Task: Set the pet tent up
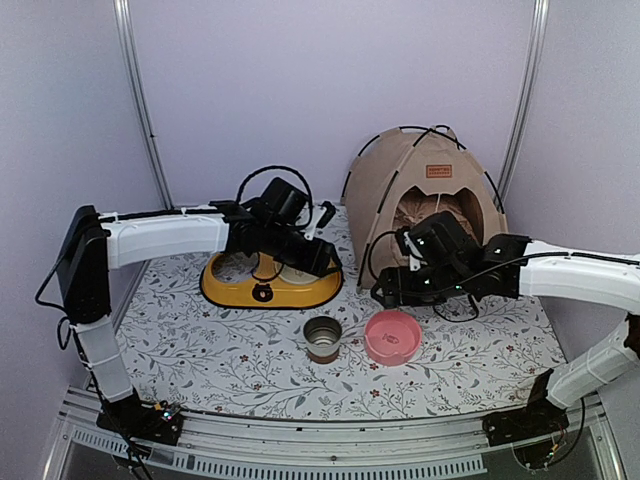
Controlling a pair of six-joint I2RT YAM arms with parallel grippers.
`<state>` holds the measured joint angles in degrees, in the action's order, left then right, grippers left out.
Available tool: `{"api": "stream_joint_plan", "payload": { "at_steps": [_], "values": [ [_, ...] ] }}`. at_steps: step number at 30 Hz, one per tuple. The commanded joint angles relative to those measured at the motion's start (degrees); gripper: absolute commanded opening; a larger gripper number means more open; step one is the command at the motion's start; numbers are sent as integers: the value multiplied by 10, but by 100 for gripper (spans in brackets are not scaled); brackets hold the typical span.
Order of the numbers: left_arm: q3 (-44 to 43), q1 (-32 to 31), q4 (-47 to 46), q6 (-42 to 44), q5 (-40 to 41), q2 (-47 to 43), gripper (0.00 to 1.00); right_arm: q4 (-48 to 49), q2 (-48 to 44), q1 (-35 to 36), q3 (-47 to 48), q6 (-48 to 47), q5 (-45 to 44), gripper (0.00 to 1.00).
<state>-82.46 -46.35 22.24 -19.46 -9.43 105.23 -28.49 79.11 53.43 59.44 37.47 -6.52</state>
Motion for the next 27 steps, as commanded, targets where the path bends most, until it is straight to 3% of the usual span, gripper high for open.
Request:
{"api": "stream_joint_plan", "payload": {
  "at_steps": [1,12,22,27],
  "values": [
    [-60,-44,46,17,24,52,59,-25,-74,-40,-30,-1,-68,82],
    [-181,-116,98,37,31,198,55,-36,-216,-57,-33,4,-180,91],
    [-265,-143,141,53,48,286,37,-39,-241,-57,-32,9,-180,92],
    [-266,-147,142,55,56,295,23,-39,-244,-57,-31,12,-182,92]
  ]
}}
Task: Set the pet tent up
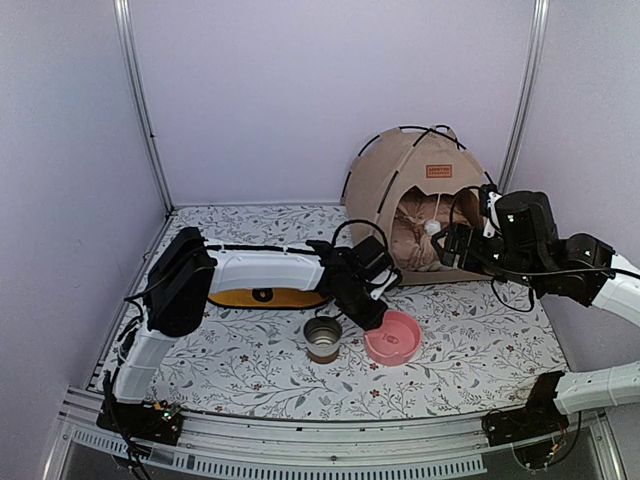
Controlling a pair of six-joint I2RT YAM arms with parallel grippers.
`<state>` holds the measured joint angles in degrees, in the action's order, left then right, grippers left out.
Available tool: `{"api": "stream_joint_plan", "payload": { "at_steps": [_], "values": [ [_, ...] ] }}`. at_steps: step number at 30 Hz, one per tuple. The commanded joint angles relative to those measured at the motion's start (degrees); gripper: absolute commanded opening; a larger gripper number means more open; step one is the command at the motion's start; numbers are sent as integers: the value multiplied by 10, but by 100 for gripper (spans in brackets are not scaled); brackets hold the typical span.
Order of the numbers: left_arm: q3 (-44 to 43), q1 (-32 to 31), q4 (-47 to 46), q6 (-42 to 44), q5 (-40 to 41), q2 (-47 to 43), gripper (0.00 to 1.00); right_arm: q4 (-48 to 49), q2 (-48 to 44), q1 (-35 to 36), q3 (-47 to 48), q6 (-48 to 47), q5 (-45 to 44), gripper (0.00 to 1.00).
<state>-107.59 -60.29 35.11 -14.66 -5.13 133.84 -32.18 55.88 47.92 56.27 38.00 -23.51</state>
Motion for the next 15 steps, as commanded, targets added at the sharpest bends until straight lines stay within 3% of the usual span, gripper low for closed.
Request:
{"api": "stream_joint_plan", "payload": {
  "at_steps": [1,7,15],
  "values": [
    [-14,-7,14,7,15,9,19,-2,-12,-3,2,7,-12,92],
    [-14,-10,11,7,21,-4,0,-2,-11,-2,7,5,-12,93],
    [-14,-8,-15,-6,-5,-72,0,-2,-8,-3,8,7,-12,93]
  ]
}}
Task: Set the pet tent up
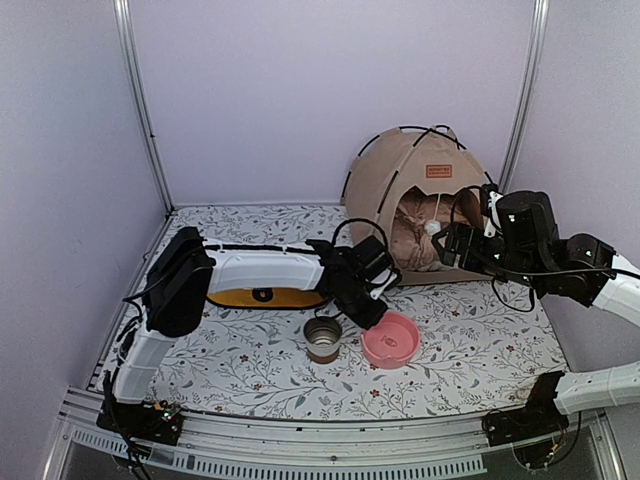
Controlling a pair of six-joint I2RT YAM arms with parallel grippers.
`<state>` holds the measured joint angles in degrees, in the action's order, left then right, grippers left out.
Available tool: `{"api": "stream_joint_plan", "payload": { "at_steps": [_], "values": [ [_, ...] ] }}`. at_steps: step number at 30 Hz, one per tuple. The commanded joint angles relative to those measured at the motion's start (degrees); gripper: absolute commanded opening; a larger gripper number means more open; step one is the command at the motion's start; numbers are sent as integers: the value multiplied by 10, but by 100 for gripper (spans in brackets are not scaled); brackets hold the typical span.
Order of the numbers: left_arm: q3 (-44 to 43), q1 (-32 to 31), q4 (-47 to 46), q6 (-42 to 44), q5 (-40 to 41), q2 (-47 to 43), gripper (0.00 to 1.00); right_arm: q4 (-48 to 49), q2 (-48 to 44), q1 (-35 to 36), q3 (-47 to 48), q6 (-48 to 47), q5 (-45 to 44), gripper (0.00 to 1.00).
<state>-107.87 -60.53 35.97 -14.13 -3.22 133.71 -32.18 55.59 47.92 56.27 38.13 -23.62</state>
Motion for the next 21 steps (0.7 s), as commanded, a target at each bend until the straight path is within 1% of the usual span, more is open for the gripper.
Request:
{"api": "stream_joint_plan", "payload": {
  "at_steps": [1,7,11,13,17,21],
  "values": [
    [-10,-6,-28,-14,-26,-83,0,-2,-5,-3,9,6,-12,92],
    [9,9,-51,-32,-36,-154,0,-2,-2,-3,12,7,-11,93],
    [46,32,-62,-43,-33,-202,0,-2,1,-2,13,7,-11,93],
    [73,48,-66,-46,-22,-245,0,-2,3,-2,14,7,-12,93],
    [140,109,-79,-55,-6,-309,0,-2,9,-2,16,4,-12,93],
    [231,193,-93,-71,2,-372,0,1,20,-2,19,-1,-8,93]
  ]
}}
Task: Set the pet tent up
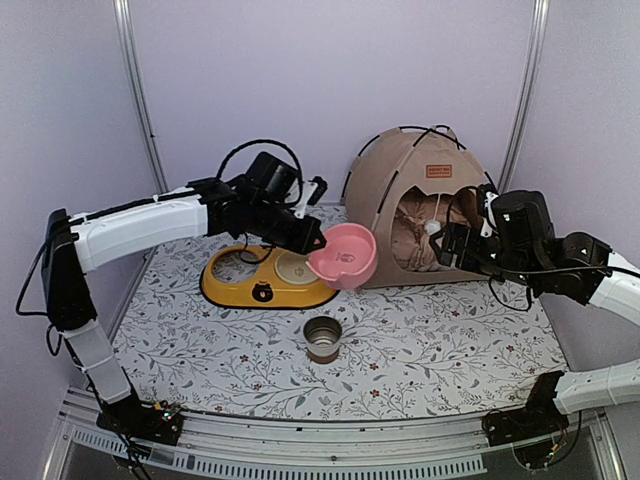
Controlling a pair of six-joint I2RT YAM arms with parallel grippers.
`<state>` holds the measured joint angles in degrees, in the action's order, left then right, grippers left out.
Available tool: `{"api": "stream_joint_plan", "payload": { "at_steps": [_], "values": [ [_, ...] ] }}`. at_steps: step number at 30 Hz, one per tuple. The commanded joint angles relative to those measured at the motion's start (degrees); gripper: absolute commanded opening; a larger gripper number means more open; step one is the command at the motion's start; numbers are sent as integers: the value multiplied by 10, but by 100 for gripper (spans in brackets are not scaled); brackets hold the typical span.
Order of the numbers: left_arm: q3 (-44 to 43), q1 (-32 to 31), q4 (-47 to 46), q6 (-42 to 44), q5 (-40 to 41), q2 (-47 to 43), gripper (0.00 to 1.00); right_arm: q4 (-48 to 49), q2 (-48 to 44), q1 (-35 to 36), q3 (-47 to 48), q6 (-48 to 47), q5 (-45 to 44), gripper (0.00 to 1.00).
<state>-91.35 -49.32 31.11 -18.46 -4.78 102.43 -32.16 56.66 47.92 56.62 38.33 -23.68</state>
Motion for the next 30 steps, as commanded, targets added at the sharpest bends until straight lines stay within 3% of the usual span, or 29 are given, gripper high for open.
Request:
{"api": "stream_joint_plan", "payload": {
  "at_steps": [1,10,16,30],
  "values": [
    [85,104,-48,-31,18,-77,0,2,11,-3,16,-3,-7,93],
    [234,305,-89,-36,16,-138,0,8,27,-3,21,-18,3,94],
    [275,391,-120,-39,7,-128,0,11,33,-3,18,-24,11,94],
    [249,410,-133,-39,-6,-63,0,15,38,-4,10,-28,16,95]
  ]
}}
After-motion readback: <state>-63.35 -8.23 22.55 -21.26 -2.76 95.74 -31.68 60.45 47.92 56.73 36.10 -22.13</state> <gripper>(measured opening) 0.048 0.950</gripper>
